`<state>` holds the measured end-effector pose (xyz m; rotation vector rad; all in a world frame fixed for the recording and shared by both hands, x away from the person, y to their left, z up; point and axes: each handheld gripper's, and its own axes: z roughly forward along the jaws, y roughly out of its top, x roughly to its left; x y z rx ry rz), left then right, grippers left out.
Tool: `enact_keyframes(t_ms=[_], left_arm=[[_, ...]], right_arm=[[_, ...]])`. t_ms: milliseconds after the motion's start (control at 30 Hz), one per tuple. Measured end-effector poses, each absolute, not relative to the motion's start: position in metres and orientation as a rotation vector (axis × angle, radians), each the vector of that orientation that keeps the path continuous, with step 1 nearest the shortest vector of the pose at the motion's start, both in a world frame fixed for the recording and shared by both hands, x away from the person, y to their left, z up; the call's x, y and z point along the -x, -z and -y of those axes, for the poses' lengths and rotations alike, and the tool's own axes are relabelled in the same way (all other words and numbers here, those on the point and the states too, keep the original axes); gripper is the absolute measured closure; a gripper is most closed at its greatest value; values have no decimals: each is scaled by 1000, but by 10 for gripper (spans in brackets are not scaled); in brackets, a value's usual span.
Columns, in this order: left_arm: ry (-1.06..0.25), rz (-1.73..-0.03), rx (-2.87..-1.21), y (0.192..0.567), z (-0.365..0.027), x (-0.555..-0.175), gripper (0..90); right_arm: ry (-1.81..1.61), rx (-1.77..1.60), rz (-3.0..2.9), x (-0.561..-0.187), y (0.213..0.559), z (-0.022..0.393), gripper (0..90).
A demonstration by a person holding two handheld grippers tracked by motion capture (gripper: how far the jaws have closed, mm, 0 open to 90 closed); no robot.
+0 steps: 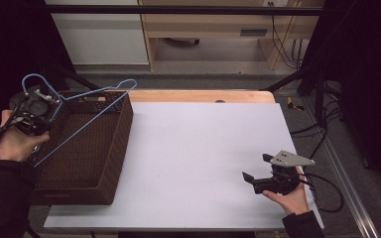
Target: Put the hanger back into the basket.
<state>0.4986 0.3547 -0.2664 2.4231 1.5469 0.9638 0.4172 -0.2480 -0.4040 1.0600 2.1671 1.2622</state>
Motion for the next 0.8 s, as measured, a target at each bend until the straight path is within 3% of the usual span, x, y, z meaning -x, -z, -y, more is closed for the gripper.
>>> enact_keyframes(t_ms=[800], left_arm=[[-915, -1694, -2440, 318, -387, -503, 875]], right_arm=[[-1256, -1058, -2179, -418, 405, 246, 57]])
